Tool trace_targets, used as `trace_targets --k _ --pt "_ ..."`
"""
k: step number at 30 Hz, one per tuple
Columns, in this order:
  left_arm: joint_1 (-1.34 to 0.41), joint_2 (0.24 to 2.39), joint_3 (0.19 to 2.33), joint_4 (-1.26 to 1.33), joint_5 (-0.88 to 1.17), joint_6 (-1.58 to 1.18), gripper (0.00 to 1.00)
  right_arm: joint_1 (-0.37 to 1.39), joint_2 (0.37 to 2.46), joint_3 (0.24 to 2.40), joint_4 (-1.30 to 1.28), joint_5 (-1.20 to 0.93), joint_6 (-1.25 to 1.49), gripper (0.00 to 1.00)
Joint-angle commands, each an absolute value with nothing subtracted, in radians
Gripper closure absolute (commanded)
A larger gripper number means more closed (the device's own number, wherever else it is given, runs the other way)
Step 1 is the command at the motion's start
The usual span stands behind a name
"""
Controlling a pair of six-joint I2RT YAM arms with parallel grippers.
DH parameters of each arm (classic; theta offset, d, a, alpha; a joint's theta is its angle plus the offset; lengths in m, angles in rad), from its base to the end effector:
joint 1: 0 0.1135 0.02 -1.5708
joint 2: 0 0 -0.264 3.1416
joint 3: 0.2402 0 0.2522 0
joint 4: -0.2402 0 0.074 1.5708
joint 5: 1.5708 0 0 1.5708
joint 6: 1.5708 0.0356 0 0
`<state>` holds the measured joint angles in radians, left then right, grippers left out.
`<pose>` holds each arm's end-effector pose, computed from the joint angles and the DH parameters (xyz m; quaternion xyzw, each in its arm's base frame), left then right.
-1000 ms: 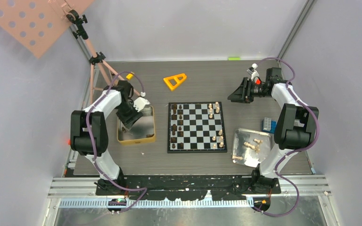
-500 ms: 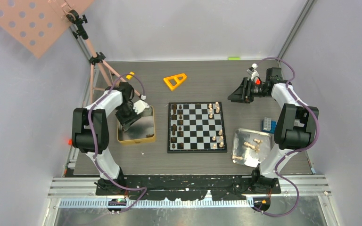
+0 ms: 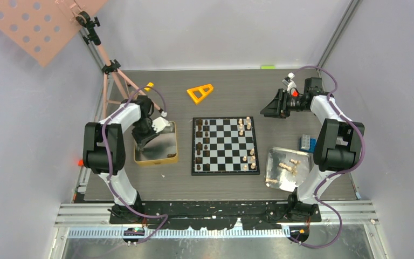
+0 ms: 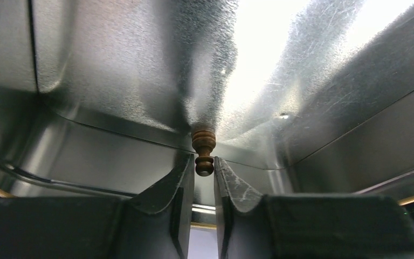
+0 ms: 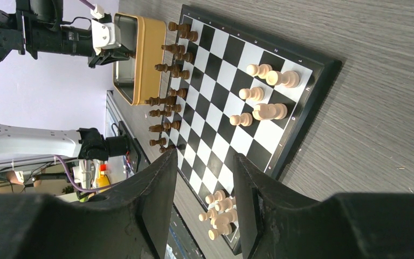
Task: Set up the chess pieces on the board
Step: Pick up the chess piece from the storage box, then place the chess piece on the chessboard.
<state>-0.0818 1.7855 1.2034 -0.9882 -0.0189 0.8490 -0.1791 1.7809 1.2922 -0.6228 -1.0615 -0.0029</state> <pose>0.3129 -0.0250 0.1773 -0.4488 -0.8936 -0.0089 0.0033 0.3598 -0.0336 0.2278 -0.0409 0.8467 0.4730 0.2403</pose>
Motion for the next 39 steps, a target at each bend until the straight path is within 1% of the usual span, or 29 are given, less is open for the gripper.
trace_targets --k 1,6,10,15,21,25,32,39 --pt "-0.075 1.784 1.229 -1.035 -0.006 0.856 0.82 -0.184 1.745 1.316 -0.621 -1.092 -0.017 0.52" --pt "-0.090 1.752 1.324 -1.128 0.104 0.806 0.89 -0.183 1.741 1.315 -0.621 -1.092 -0.016 0.52" --pt "-0.149 1.724 1.419 -1.217 0.118 0.767 0.93 -0.184 1.738 1.315 -0.621 -1.091 -0.016 0.52" --pt "-0.280 1.737 1.554 -1.295 0.078 0.721 0.93 -0.184 1.735 1.315 -0.622 -1.094 -0.014 0.52" --pt "-0.450 1.860 1.809 -1.378 0.063 0.640 0.93 -0.184 1.720 1.315 -0.622 -1.096 -0.011 0.53" --pt "-0.535 1.922 1.922 -1.396 0.054 0.603 0.93 -0.184 1.704 1.316 -0.621 -1.090 -0.007 0.53" --pt "-0.602 1.980 2.003 -1.424 0.123 0.558 0.93 -0.183 1.683 1.317 -0.622 -1.090 -0.006 0.53" --pt "-0.642 1.962 1.986 -1.425 0.202 0.546 0.93 -0.183 1.688 1.320 -0.621 -1.098 -0.006 0.53"
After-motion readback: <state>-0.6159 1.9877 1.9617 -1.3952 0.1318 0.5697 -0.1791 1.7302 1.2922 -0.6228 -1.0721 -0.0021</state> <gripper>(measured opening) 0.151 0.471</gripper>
